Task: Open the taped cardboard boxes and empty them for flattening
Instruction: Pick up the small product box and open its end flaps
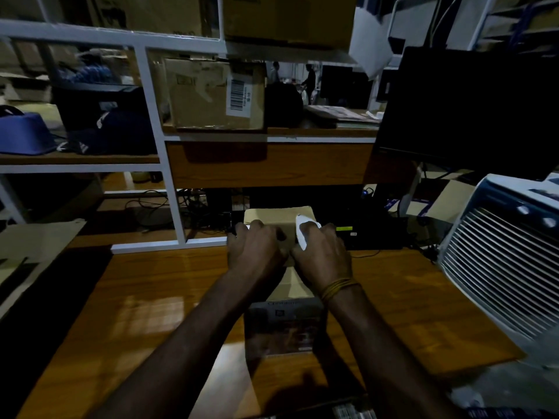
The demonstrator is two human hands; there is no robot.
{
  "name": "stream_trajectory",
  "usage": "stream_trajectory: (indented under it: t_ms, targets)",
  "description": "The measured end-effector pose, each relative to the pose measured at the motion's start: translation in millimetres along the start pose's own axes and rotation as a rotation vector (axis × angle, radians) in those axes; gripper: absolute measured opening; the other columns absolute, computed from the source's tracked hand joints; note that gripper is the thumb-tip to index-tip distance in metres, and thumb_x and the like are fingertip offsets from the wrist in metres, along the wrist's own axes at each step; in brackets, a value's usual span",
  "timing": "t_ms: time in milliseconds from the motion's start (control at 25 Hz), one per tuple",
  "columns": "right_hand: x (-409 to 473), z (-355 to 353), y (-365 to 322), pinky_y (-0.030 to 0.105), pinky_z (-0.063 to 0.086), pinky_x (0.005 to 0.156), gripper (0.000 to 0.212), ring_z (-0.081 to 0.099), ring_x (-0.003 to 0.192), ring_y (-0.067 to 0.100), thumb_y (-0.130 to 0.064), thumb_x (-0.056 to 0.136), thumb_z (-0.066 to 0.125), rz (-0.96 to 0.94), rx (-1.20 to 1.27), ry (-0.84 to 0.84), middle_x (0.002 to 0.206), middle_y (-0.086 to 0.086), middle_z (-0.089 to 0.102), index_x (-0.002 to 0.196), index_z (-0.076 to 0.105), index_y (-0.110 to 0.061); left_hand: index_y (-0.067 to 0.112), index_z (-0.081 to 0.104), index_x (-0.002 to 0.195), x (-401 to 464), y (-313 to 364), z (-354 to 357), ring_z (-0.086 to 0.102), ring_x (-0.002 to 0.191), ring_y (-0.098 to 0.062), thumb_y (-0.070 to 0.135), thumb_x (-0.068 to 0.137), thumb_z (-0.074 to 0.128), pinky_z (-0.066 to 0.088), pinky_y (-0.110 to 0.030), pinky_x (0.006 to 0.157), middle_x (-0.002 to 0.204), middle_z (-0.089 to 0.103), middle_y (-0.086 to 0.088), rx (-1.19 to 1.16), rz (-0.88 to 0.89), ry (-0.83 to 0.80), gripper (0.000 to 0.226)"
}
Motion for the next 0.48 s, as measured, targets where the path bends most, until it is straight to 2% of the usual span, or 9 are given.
stream_trajectory:
  t_ms: [120, 240, 320, 400, 480]
  targets:
    - [-5.0, -21.1, -2.9, 0.036, 0.051, 0.076, 0.037, 0.061, 0.098, 0.031, -0.022, 0.096, 0.053, -0.121, 0.083, 0.215, 0.12, 0.01, 0.055, 0.133, 0.056, -0.024, 0.027, 0.063, 0.13, 3.1, 4.2, -15.4, 0.046, 0.122, -0.031, 0.023, 0.095, 0.057, 0.047, -0.043, 0.096, 0.137, 0.053, -0.006, -0.037, 0.041, 0.064, 0.035]
    - [-6.0, -32.7, 6.8, 0.036, 0.056, 0.077, 0.033, 0.062, 0.098, 0.025, -0.013, 0.097, 0.055, -0.142, 0.14, 0.345, 0.124, 0.006, 0.054, 0.128, 0.062, -0.018, 0.021, 0.064, 0.129, 8.7, -5.0, -24.1, 0.046, 0.127, -0.028, 0.008, 0.09, 0.065, 0.05, -0.041, 0.098, 0.144, 0.049, -0.003, -0.111, 0.063, 0.143, 0.042]
    - [-5.8, -31.6, 18.9, 0.036, 0.058, 0.081, 0.037, 0.06, 0.108, 0.026, -0.01, 0.095, 0.058, -0.088, 0.13, 0.362, 0.138, 0.007, 0.046, 0.131, 0.061, -0.016, 0.019, 0.063, 0.129, 11.2, -19.6, -27.8, 0.049, 0.128, -0.025, 0.003, 0.085, 0.069, 0.051, -0.042, 0.097, 0.146, 0.049, -0.002, -0.168, 0.045, 0.196, 0.047]
    - [-6.2, -31.4, 30.2, 0.04, 0.055, 0.091, 0.043, 0.047, 0.13, 0.03, -0.012, 0.092, 0.063, -0.028, 0.01, 0.405, 0.152, 0.01, 0.033, 0.134, 0.058, -0.018, 0.019, 0.059, 0.132, 9.4, -35.4, -26.5, 0.047, 0.131, -0.027, 0.003, 0.086, 0.067, 0.048, -0.046, 0.102, 0.148, 0.048, -0.003, -0.15, -0.007, 0.193, 0.05]
    - [-5.6, -31.5, 38.3, 0.049, 0.038, 0.11, 0.048, 0.023, 0.147, 0.033, -0.02, 0.09, 0.066, 0.015, -0.126, 0.424, 0.159, 0.014, 0.025, 0.137, 0.056, -0.02, 0.025, 0.055, 0.136, 4.3, -50.2, -22.1, 0.031, 0.143, -0.031, 0.019, 0.092, 0.064, 0.027, -0.054, 0.116, 0.149, 0.047, -0.004, 0.005, -0.074, 0.148, 0.045]
Point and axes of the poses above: each hand's wrist, its own x-axis towards the middle knuckle, its own z-axis out of the palm, y = z × x, the point moved 6 cm from there along x, towards the middle knuckle
